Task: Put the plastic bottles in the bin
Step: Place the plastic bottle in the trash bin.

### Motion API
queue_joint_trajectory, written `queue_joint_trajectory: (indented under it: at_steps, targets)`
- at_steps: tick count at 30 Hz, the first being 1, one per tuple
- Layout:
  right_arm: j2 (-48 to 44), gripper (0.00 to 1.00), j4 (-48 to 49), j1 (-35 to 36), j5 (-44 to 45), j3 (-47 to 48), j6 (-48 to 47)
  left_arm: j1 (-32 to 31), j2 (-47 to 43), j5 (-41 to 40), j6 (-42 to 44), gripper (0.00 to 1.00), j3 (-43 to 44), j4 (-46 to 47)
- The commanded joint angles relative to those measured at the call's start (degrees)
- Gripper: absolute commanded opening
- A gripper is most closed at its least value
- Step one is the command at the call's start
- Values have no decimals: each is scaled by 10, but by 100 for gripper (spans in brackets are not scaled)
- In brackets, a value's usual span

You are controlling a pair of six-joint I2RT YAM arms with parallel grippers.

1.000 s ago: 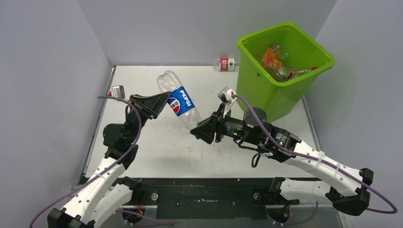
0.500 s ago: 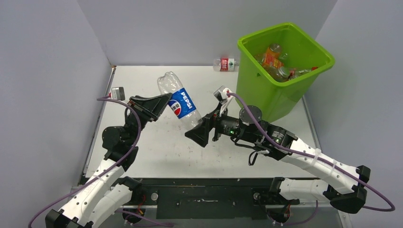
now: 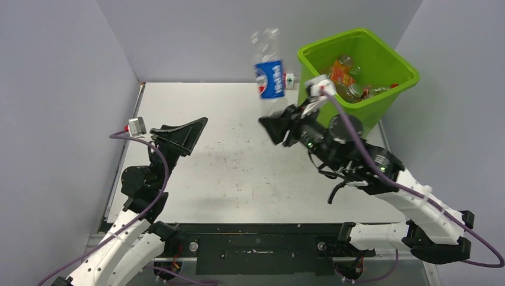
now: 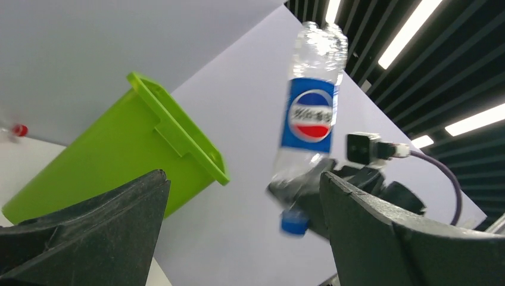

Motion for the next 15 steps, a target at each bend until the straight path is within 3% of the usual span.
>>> queue_joint_trajectory:
  at_steps: [1,3,6,9,13,15]
  targets:
    - [-1,5,-50,-5,393,162,-125,-1,-31,-88,60,96,6,-57]
    - [13,5,-11,-10,526,182,-203,-1,-30,-99,63,96,4,-71]
    - [19,5,90,-44,599,173,-316,-2,-21,-96,52,96,-12,-68]
    - [38,5,123,-135,576,167,-340,-2,-17,-95,47,96,-23,-75]
    - [97,5,66,-323,442,204,-228,-2,-22,-94,50,96,-29,-88]
    - [131,5,70,-359,432,217,-221,-2,-30,-92,58,96,-26,-108]
